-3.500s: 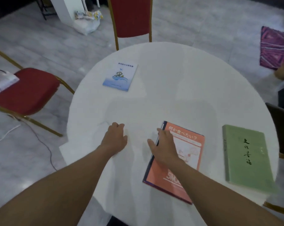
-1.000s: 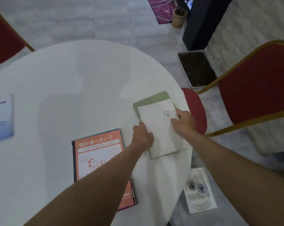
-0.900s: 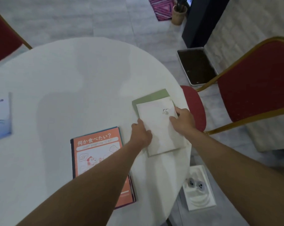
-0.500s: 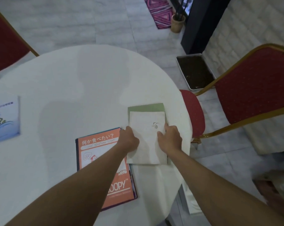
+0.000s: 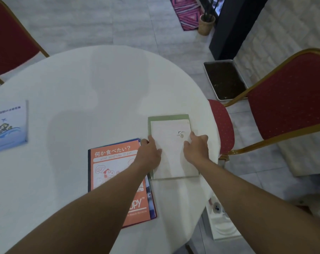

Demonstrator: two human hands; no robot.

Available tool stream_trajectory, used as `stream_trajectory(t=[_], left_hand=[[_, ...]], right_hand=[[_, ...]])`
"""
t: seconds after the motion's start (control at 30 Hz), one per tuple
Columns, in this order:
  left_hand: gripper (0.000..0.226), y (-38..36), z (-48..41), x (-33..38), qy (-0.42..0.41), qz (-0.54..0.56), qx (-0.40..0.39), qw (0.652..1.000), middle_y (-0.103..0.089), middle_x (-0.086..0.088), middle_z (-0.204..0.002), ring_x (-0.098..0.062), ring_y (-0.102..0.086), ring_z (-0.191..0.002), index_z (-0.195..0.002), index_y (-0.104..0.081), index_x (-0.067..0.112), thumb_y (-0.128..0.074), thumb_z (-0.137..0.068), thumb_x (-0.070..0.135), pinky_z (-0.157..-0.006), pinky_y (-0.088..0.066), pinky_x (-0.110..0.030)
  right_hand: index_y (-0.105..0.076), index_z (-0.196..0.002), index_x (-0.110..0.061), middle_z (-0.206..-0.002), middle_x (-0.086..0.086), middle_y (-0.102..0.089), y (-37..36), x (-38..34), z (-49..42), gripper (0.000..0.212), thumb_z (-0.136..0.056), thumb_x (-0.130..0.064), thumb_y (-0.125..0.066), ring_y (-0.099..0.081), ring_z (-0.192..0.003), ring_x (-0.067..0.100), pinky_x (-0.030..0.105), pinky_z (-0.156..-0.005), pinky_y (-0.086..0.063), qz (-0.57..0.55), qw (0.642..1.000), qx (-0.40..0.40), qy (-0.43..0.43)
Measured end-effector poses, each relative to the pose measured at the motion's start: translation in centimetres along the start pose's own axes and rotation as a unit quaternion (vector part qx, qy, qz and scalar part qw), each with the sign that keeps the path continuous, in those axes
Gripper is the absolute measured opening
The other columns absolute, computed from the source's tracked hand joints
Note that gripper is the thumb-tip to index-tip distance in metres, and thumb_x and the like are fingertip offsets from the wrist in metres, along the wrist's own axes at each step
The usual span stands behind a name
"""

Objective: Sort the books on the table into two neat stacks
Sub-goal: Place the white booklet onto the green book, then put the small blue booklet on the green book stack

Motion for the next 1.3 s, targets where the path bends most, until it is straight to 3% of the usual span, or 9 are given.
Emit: stream_trajectory(t=[0.13,0.47,0.67,0.8,1.1,1.3], left_hand=[[0.067,0.0,-0.3,0.0,-0.006,0.006,0.006,1.0,-0.024,-0.019,-0.156,-0.035,-0.041,-0.137,-0.156,-0.006,0.006,-0.041,-0.104,0.031,-0.1,-0.047,-0.037],[0.063,-0.3,-0.6,-0.3,-0.02,0.028,0.016,0.999,-0.029,-0.021,-0.153,-0.037,-0.042,-0.133,-0.155,-0.014,0.009,-0.044,-0.102,0.028,-0.1,-0.045,-0.041],[0.065,0.9,-0.2,-1.0,-0.031,0.044,-0.004,0.999,-0.035,-0.015,-0.152,-0.034,-0.045,-0.134,-0.153,-0.018,0.008,-0.049,-0.101,0.031,-0.1,-0.047,-0.039],[0.063,2.8,0.4,-2.5,-0.056,0.058,0.032,0.996,-0.034,-0.015,-0.151,-0.034,-0.041,-0.136,-0.153,-0.022,0.008,-0.049,-0.101,0.029,-0.104,-0.043,-0.04],[0.064,9.6,2.4,-10.7,-0.018,-0.044,0.126,0.991,-0.029,-0.009,-0.159,-0.03,-0.028,-0.145,-0.156,-0.018,0.016,-0.041,-0.101,0.04,-0.111,-0.035,-0.045],[0.065,13.2,3.7,-18.2,0.031,-0.076,0.151,0.985,-0.019,-0.007,-0.164,-0.026,-0.016,-0.151,-0.157,-0.015,0.017,-0.034,-0.101,0.043,-0.121,-0.019,-0.04]], right_hand=[[-0.023,-0.156,-0.017,-0.136,0.013,-0.036,-0.4,0.3,0.0,0.056,-0.104,-0.028,-0.039,-0.053,-0.114,0.03,0.035,-0.095,-0.043,0.007,1.0,-0.014,0.005],[-0.016,-0.157,-0.025,-0.142,0.014,-0.04,-0.6,0.6,-0.6,0.056,-0.104,-0.034,-0.031,-0.046,-0.124,0.032,0.039,-0.096,-0.041,0.032,0.999,-0.027,0.007],[-0.008,-0.158,-0.021,-0.158,0.008,-0.027,0.1,-0.2,0.4,0.066,-0.101,-0.04,-0.037,-0.035,-0.136,0.034,0.046,-0.108,-0.034,0.057,0.997,-0.042,0.003],[-0.012,-0.157,-0.017,-0.162,0.005,-0.021,0.4,-2.0,1.6,0.07,-0.099,-0.046,-0.037,-0.024,-0.142,0.032,0.048,-0.114,-0.023,0.114,0.992,0.004,0.06],[-0.01,-0.158,-0.022,-0.167,0.001,-0.005,-2.7,-11.4,3.7,0.071,-0.099,-0.056,-0.029,-0.004,-0.153,0.023,0.043,-0.122,-0.01,0.076,0.979,-0.062,0.179],[-0.006,-0.159,-0.024,-0.167,0.0,0.003,-7.2,-17.5,6.1,0.073,-0.098,-0.061,-0.026,0.005,-0.153,0.023,0.042,-0.123,0.001,0.093,0.962,-0.111,0.23]])
Point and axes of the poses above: each hand's wrist, its own z-axis away from the middle knuckle, its own y-axis out of the back of the hand, x = y × z, the point moved 1 cm from there along -z, towards the middle knuckle
